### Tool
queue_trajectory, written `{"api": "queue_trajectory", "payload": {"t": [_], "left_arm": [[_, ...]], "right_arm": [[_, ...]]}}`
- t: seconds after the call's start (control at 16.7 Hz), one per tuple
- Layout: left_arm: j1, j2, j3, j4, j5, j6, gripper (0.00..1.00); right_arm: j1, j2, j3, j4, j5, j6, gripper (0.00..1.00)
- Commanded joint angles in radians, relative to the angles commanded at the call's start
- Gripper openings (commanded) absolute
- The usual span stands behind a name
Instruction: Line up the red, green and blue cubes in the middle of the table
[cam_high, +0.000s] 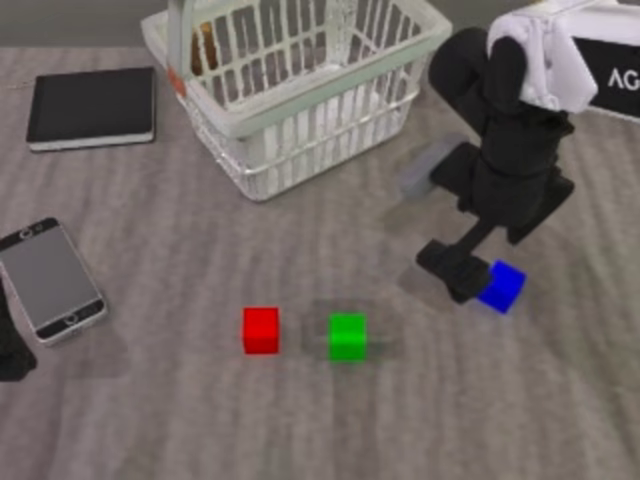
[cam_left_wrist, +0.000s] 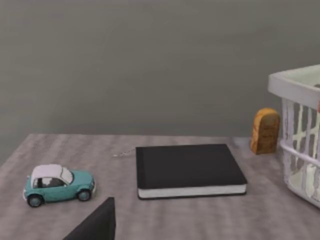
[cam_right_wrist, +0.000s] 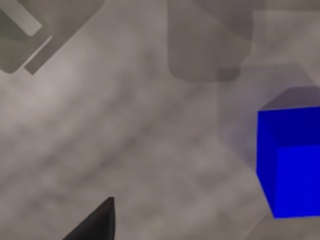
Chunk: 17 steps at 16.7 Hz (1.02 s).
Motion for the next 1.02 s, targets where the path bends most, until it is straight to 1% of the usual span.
{"api": "queue_trajectory", "payload": {"t": [0.12,0.3,0.66,1.02], "left_arm": [[0.000,0.000,0.000,0.000,0.000,0.000,1.00],[0.000,0.000,0.000,0.000,0.000,0.000,1.00],[0.000,0.000,0.000,0.000,0.000,0.000,1.00],[0.000,0.000,0.000,0.000,0.000,0.000,1.00]], "right_arm": [[-0.033,-0.021,-0.025,0.019,0.001,-0.099,1.00],[-0.059,-0.041,-0.041,0.038,0.002,-0.166,1.00],[-0.056,-0.032,-0.048,0.053,0.002,-0.166,1.00],[-0.058,0.055,-0.160,0.256,0.003,-0.165,1.00]]}}
